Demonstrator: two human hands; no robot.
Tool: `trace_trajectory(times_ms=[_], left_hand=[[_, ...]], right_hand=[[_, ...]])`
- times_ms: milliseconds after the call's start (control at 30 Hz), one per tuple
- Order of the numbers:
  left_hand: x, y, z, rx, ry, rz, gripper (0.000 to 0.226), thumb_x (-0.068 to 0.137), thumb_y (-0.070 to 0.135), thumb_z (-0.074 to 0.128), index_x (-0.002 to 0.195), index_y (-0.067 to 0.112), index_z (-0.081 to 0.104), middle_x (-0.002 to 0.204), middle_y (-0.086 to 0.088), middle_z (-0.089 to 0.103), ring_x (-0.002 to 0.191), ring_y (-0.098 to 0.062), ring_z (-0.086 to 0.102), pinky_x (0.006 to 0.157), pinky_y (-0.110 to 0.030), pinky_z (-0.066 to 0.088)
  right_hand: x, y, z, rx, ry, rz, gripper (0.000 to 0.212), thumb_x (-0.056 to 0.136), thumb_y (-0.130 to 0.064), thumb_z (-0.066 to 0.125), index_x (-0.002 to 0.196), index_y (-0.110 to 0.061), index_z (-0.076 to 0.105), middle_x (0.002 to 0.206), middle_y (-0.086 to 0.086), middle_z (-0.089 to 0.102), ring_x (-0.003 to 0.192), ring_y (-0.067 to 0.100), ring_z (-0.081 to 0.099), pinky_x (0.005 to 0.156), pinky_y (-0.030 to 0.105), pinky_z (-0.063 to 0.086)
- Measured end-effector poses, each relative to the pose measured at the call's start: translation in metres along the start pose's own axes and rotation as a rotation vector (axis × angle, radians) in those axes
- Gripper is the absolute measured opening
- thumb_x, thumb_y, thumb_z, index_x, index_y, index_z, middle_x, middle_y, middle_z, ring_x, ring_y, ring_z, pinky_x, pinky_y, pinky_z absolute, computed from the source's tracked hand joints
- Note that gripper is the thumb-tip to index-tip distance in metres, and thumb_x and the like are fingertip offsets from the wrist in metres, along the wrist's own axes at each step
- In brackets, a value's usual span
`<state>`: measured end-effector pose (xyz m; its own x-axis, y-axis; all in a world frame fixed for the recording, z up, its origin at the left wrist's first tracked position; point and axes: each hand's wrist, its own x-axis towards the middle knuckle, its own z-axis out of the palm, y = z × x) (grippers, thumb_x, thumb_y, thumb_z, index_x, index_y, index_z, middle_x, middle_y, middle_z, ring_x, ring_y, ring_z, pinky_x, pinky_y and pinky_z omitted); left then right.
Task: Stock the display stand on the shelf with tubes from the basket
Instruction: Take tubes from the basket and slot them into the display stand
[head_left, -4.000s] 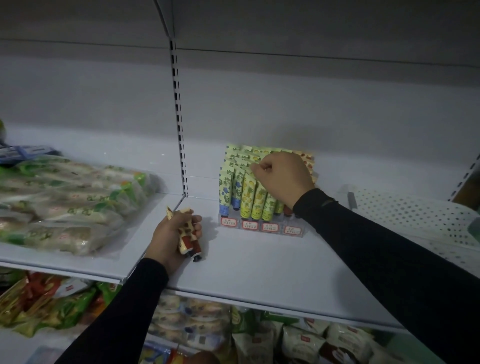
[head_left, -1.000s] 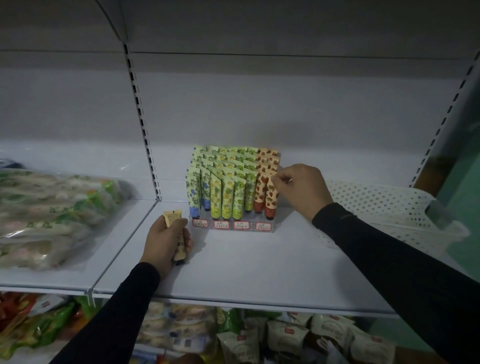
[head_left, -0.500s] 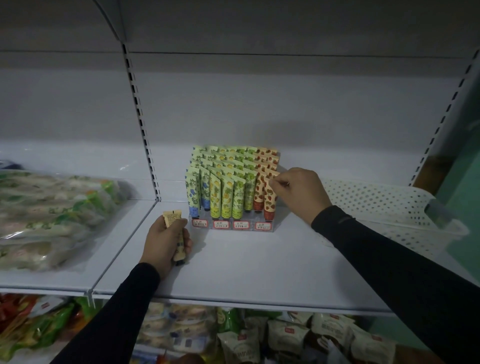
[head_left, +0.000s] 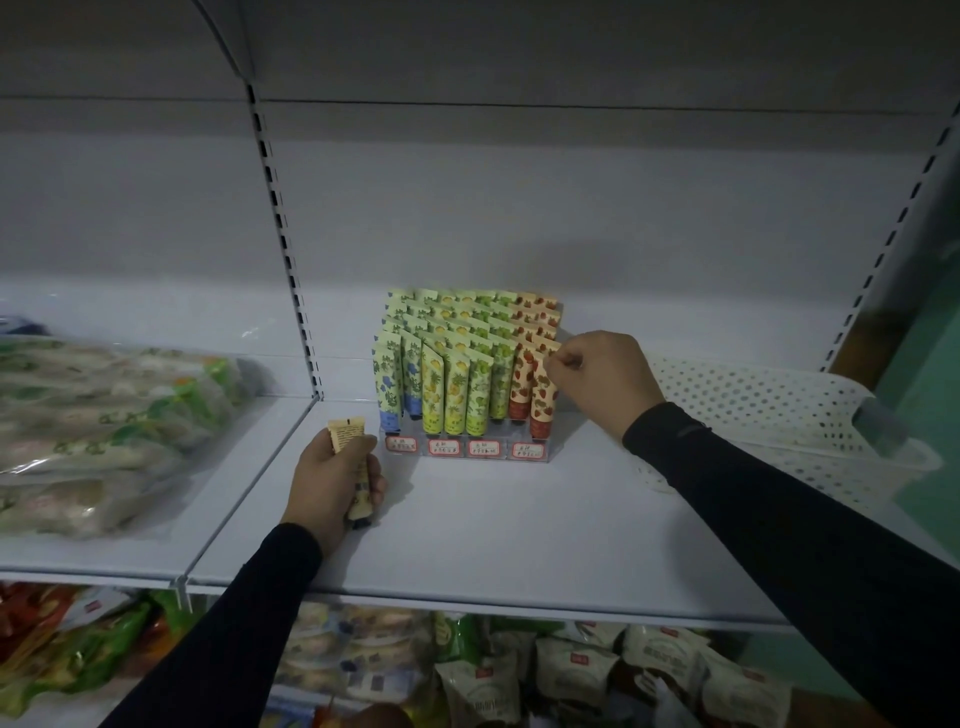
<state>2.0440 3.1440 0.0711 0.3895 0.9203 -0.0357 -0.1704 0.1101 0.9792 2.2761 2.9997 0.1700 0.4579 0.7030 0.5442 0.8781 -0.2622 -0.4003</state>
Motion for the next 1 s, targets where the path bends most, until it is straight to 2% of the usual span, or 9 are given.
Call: trace_trajectory(times_ms=[333, 833, 1000], left_hand=[[-0.0011, 0.0003, 0.0005, 0.017, 0.000, 0.002, 0.010, 0.097, 0.011, 0.054, 0.088, 0.010, 0.048, 0.059, -0.011, 0.055, 0.041, -0.022, 0.049, 0.040, -0.026, 0.041], [-0.0023, 0.0019, -0.0008, 0.032, 0.005, 0.019, 0.012, 0.097, 0.010, 0.055, 0.086, 0.011, 0.049, 0.059, -0.011, 0.055, 0.043, -0.023, 0.049, 0.041, -0.027, 0.042], [-0.0043, 0.0039, -0.0003, 0.020, -0.012, 0.000, 0.009, 0.098, 0.014, 0.052, 0.090, 0.013, 0.050, 0.057, -0.009, 0.055, 0.044, -0.023, 0.049, 0.043, -0.027, 0.041]], right_hand=[[-0.0014, 0.0040, 0.0022, 0.017, 0.031, 0.009, 0.026, 0.088, -0.020, 0.062, 0.073, -0.001, 0.071, 0.073, 0.012, 0.069, 0.073, 0.026, 0.063, 0.071, 0.039, 0.052], [0.0027, -0.0001, 0.0028, -0.052, -0.004, 0.034, 0.026, 0.089, -0.023, 0.060, 0.078, -0.004, 0.074, 0.078, 0.009, 0.070, 0.076, 0.023, 0.063, 0.070, 0.032, 0.051], [0.0014, -0.0002, 0.0014, -0.049, -0.007, 0.032, 0.030, 0.091, -0.028, 0.060, 0.078, -0.005, 0.074, 0.077, 0.009, 0.071, 0.075, 0.023, 0.064, 0.072, 0.036, 0.053]])
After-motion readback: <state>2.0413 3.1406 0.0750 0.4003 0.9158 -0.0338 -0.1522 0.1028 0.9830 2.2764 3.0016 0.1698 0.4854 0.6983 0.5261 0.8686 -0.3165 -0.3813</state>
